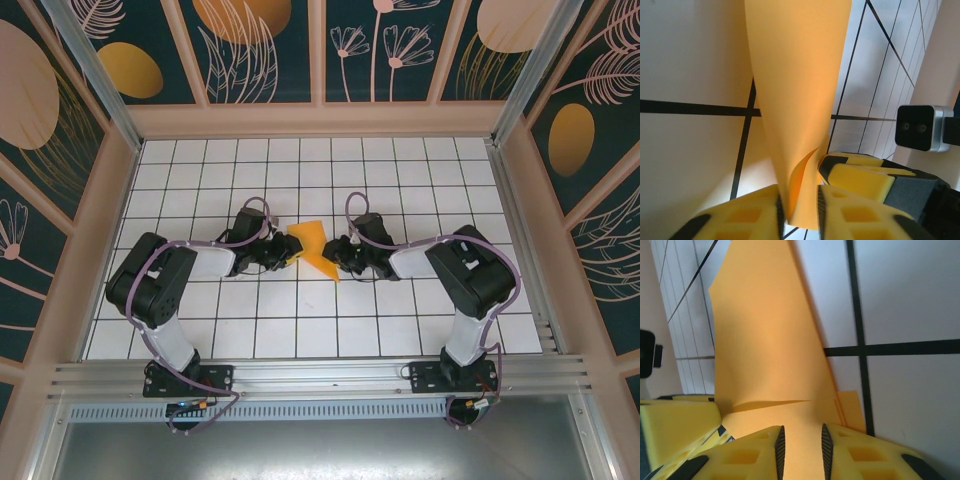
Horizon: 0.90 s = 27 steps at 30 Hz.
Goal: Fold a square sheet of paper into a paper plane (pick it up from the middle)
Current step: Fold the wing for the fifth time at the center of the table.
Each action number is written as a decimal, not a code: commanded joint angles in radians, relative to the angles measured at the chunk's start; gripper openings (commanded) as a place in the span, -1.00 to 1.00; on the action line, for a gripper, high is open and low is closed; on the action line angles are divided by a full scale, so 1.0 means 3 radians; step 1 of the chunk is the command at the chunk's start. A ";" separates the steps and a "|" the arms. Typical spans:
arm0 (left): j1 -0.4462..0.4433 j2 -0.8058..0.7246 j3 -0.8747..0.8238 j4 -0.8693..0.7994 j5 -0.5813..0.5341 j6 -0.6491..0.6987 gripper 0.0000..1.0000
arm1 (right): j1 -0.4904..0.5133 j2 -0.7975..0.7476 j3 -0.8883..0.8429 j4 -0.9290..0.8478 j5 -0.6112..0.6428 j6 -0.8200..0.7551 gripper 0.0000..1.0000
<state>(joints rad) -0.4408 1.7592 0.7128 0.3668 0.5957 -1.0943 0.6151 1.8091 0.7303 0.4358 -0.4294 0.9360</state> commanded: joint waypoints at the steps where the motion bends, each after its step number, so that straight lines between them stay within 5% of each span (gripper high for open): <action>1: -0.0019 0.0046 -0.0028 0.0128 0.0063 -0.0011 -0.59 | 0.0029 -0.0080 0.0008 -0.0154 0.0017 -0.0383 -0.32; 9: -0.0026 -0.0032 0.0016 0.0085 0.0050 -0.0010 -0.93 | 0.0229 -0.0437 0.0091 -0.0415 0.0584 -0.1242 0.10; 17: -0.0039 -0.0029 0.0069 0.0015 0.0052 -0.0019 -0.94 | 0.0784 -0.0571 0.0050 -0.0562 0.1903 -0.2080 0.07; 27: -0.0038 -0.0041 0.0114 -0.0018 0.0063 -0.0044 -0.95 | 0.1105 -0.0244 0.0280 -0.0568 0.2487 -0.2423 0.04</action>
<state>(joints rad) -0.4454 1.7615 0.7204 0.3767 0.5983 -1.1019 0.9203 1.7000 0.7658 0.2790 0.2199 0.2676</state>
